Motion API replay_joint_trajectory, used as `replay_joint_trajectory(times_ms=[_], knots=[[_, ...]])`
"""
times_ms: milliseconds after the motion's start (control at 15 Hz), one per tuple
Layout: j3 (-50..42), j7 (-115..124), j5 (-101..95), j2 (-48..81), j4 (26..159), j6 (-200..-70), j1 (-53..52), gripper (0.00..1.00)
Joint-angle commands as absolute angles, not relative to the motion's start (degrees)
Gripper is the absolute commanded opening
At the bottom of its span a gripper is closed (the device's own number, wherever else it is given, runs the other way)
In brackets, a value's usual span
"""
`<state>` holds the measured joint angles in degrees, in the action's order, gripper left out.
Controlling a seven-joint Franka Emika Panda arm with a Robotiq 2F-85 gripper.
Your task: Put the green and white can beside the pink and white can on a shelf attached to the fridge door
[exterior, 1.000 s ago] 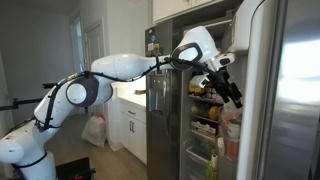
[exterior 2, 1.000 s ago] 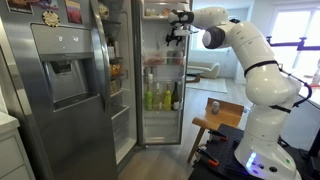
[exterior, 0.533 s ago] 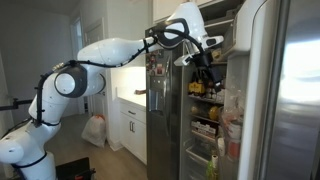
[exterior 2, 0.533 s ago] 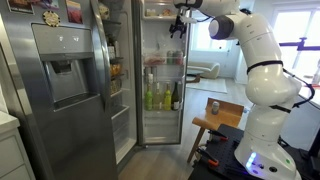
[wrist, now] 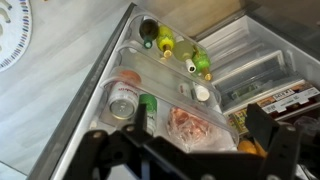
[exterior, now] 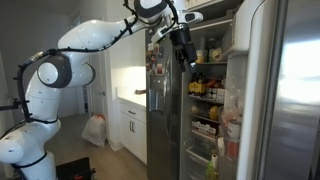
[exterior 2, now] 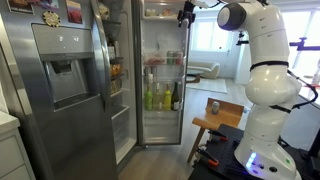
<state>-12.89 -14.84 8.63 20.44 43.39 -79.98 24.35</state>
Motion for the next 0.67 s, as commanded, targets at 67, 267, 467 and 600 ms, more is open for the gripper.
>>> replay_joint_trajectory(times_ms=[67,267,467,600], knots=[[-12.4,-18.3,10.2,16.5,46.2,-75.0,24.9,1.00],[-12.9,-17.2,9.2,18.3,43.4,-76.3,24.6,1.00],[-12.9,-17.7,9.3,17.7,43.5,-76.3,24.9,1.00],[-12.9,-17.7,9.3,17.7,43.5,-76.3,25.0,1.00]])
